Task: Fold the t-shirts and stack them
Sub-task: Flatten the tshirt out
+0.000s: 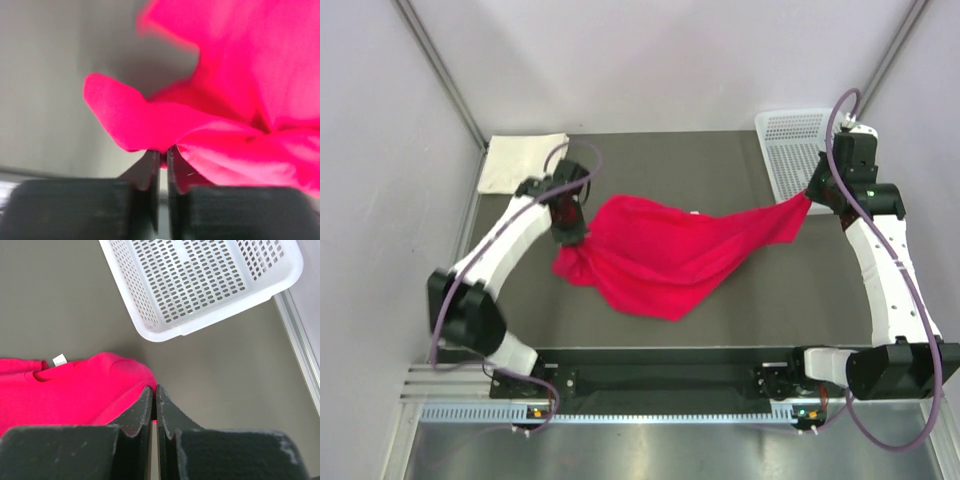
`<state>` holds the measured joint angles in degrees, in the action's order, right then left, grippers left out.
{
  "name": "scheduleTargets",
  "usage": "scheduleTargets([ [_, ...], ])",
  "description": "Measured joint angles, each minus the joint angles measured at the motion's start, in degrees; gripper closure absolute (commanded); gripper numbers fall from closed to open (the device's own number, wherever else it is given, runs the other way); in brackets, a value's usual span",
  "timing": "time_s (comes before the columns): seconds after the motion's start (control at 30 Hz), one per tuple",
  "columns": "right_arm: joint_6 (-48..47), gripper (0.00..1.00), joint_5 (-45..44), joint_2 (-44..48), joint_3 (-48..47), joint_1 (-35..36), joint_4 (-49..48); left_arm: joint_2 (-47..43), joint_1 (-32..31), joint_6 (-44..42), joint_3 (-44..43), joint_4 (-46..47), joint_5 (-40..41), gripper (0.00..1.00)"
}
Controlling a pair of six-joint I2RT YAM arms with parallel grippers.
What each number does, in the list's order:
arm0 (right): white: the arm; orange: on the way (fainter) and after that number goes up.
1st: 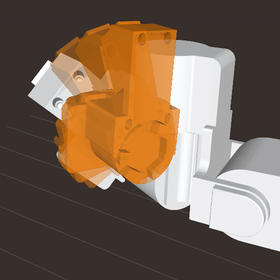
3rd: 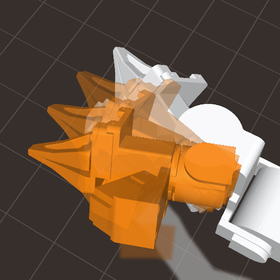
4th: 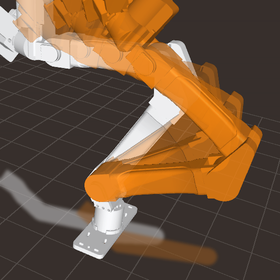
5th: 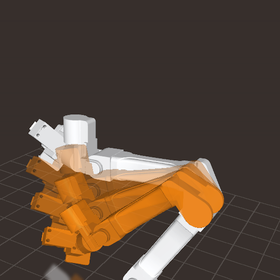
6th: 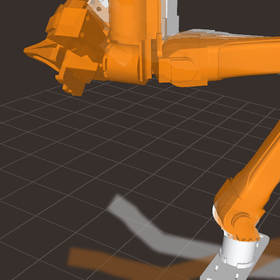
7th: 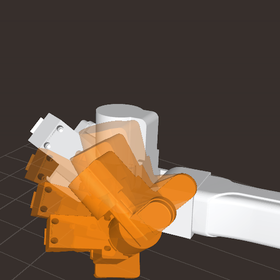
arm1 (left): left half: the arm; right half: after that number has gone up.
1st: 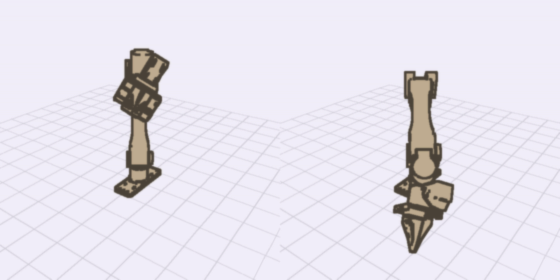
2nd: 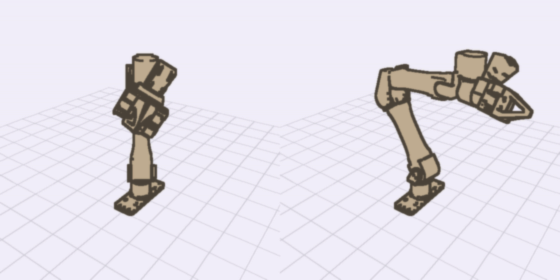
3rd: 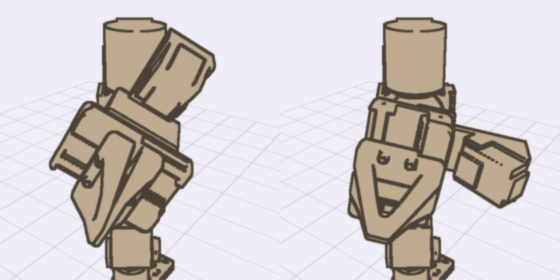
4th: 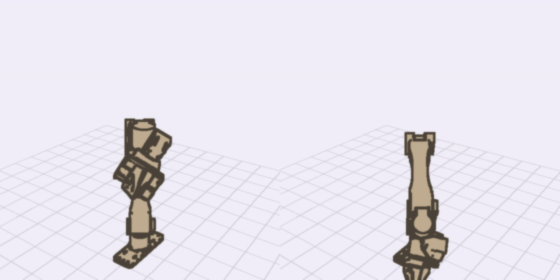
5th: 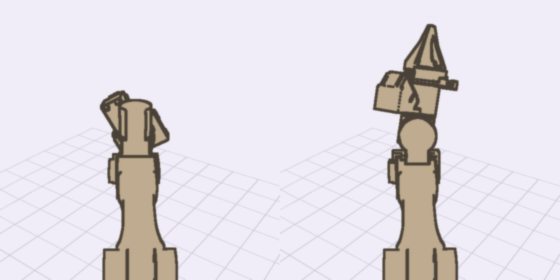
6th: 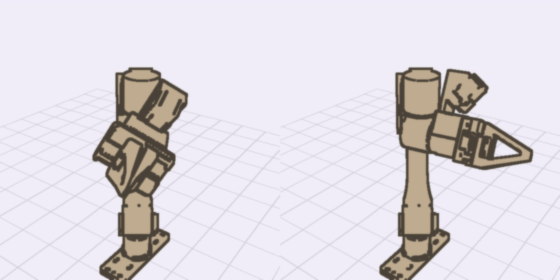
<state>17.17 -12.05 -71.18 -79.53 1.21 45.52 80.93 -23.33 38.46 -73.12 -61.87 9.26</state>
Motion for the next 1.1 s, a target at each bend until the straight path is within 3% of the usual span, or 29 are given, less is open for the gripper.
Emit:
scheduleTargets([
  [0.03, 0.0, 1.00, 0.2, 0.0, 0.0, 0.0, 0.1, 4.5, 2.1, -1.7, -3.1, 1.1, -0.3, 0.72],
  [0.17, 0.0, 1.00, 0.9, -0.3, 0.0, 0.2, 0.2, 22.5, 7.4, -8.1, -20.6, 1.2, 2.3, 0.47],
  [0.3, 0.0, 1.00, 2.1, -0.4, 0.0, 0.3, 0.3, 25.5, 8.2, -11.2, -24.8, 2.4, 3.4, 0.48],
  [0.47, -0.1, 1.00, 2.8, -0.3, 0.9, 0.5, -0.3, 13.3, 6.6, -11.6, -11.7, 4.8, -2.8, 0.52],
  [0.53, -0.1, 1.00, 3.2, -0.3, 1.8, 0.5, -0.3, 7.1, 4.7, -11.1, -4.5, 5.0, -6.8, 0.46],
  [0.6, -0.1, 1.00, 4.0, -0.2, 2.8, 0.5, -0.5, 1.4, 1.6, -9.9, 3.0, 6.0, -10.2, 0.34],
  [0.77, -0.1, 1.00, 6.3, 1.6, 5.9, 0.5, -1.3, -7.7, -5.0, -6.3, 15.8, 11.3, -18.3, 0.23],
  [0.93, 0.0, 1.00, 7.8, 3.6, 6.8, 0.5, -1.4, -7.8, -5.2, -3.0, 20.2, 16.9, -22.7, 0.26],
  [1.1, 0.0, 1.00, 8.7, 5.5, 7.1, 0.5, -1.4, -2.4, -5.2, -2.4, 21.0, 22.7, -23.8, 0.37],
])
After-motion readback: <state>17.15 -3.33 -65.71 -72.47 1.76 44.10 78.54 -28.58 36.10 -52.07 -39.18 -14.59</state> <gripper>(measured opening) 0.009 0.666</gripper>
